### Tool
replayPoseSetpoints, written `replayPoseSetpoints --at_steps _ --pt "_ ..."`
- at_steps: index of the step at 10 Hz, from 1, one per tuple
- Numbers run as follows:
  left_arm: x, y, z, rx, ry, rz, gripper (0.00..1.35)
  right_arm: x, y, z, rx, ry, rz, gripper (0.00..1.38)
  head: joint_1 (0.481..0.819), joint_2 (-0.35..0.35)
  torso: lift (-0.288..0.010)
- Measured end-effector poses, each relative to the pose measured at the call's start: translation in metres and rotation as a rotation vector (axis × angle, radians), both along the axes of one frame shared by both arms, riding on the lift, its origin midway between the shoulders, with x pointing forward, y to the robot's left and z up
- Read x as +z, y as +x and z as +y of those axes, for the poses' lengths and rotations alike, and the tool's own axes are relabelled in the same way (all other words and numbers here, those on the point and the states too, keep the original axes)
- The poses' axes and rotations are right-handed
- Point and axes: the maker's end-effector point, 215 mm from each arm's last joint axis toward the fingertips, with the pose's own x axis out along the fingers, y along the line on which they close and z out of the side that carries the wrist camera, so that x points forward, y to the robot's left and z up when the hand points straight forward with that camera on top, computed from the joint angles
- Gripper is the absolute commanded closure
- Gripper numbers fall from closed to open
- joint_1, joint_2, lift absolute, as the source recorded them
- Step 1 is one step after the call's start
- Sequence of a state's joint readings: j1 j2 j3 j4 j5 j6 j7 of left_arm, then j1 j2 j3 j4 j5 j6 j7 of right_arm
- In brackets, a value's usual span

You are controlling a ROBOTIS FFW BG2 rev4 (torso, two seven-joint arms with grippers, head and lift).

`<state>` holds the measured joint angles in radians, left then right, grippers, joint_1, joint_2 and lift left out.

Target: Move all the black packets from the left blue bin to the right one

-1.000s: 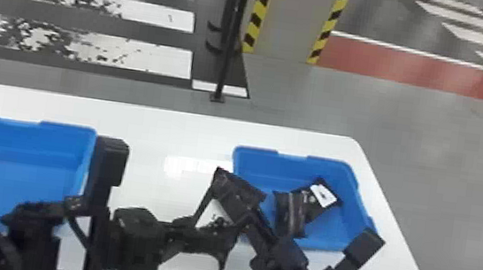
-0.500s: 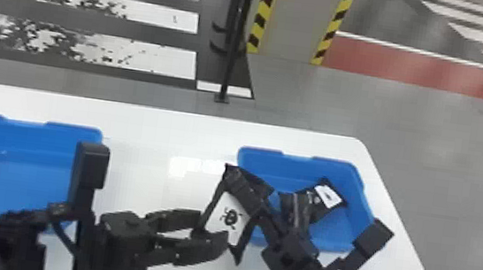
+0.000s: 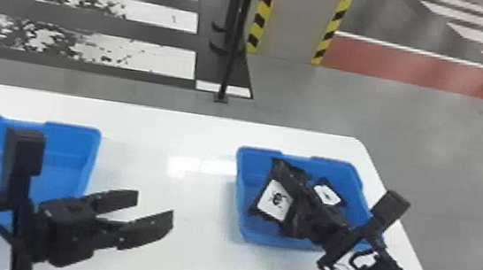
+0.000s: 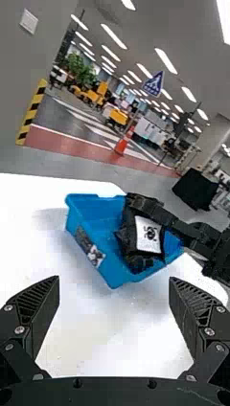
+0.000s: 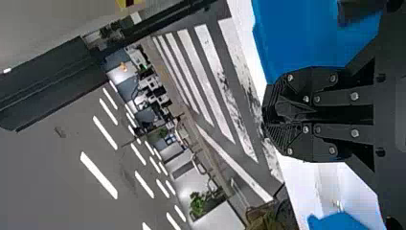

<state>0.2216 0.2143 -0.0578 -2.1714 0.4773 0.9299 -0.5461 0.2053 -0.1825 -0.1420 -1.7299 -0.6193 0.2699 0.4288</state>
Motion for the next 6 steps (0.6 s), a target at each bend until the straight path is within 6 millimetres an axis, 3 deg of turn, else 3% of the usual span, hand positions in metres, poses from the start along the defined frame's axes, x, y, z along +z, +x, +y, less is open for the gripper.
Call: replayPoseSetpoints --at_steps 1,3,4,6 --pt "-0.001 0.005 0.018 0.038 0.017 -0.004 0.21 -0.012 0.013 -0.024 -0.041 -0.051 0.019 1.16 0.695 -0.229 -0.14" --pt "-0.001 0.017 0.048 0.103 0.053 -0.018 0.21 -0.02 0.029 -0.055 -0.101 -0.133 0.034 0.27 0.695 -0.226 -0.14" --pt "-0.005 0.023 0.065 0.14 0.08 -0.018 0.21 -0.013 0.03 -0.062 -0.125 -0.168 0.006 0.08 0.695 -0.216 -0.14" --pt "-0.017 0.038 0.119 0.243 0.192 -0.01 0.21 0.006 0.005 -0.067 -0.168 -0.273 -0.061 0.14 0.695 -0.162 -0.14"
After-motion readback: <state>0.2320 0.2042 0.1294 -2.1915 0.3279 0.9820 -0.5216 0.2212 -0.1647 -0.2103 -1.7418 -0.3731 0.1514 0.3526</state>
